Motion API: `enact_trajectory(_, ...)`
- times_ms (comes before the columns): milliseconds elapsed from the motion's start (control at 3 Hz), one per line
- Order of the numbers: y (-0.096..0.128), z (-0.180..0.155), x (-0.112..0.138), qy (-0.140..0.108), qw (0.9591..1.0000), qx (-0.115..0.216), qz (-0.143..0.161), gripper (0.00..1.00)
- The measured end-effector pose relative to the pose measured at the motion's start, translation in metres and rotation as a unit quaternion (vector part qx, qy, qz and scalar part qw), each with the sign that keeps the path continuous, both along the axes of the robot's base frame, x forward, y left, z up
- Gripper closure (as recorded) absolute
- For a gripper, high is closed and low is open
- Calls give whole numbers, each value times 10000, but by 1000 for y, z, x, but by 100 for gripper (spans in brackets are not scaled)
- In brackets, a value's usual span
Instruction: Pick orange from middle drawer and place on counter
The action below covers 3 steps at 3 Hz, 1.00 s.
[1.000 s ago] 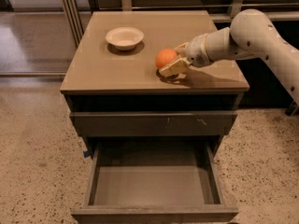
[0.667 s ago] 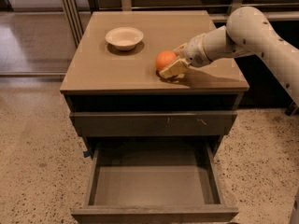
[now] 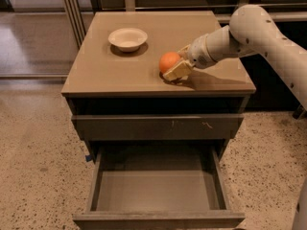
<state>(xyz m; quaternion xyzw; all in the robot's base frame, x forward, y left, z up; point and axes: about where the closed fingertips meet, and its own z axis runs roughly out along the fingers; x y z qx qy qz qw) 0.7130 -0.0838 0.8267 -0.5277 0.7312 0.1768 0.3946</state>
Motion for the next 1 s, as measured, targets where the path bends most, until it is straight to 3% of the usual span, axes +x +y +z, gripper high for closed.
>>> enact_trajectory(1000, 0, 0, 0, 0, 10000, 0, 0, 11)
